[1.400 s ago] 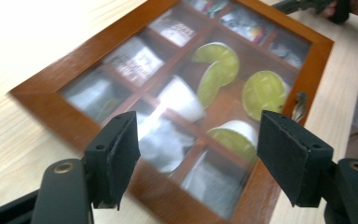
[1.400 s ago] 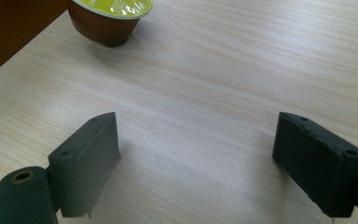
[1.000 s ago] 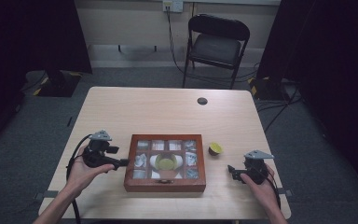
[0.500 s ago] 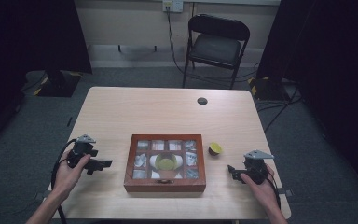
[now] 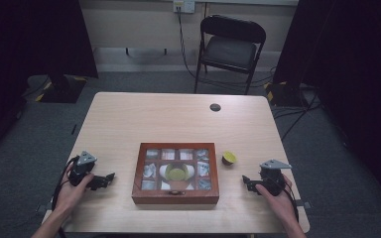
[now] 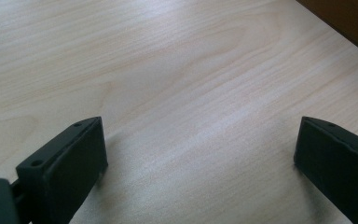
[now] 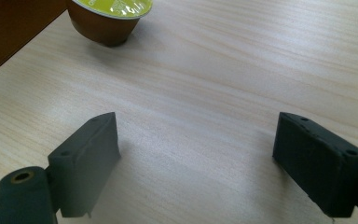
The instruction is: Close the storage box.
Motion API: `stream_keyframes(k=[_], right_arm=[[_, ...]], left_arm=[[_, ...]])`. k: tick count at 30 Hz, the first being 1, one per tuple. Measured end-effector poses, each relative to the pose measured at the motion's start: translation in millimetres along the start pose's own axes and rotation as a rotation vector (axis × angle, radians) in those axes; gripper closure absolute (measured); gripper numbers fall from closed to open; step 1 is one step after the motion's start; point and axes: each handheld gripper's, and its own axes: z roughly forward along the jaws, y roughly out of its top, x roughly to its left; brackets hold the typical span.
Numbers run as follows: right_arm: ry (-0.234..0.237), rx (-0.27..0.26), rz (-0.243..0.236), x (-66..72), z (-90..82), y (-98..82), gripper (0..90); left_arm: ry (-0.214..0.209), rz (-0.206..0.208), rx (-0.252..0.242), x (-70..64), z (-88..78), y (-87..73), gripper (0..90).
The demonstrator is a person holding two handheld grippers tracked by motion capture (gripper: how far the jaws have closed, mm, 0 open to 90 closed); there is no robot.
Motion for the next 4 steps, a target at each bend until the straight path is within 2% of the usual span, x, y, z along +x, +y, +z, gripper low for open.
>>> stream_keyframes(k=[4], right_arm=[[-0.004, 0.001, 0.004, 0.0, 0.2, 0.1, 12.9]], left_arm=[[0.001, -0.001, 0.001, -0.6, 0.7, 0.4, 0.8]])
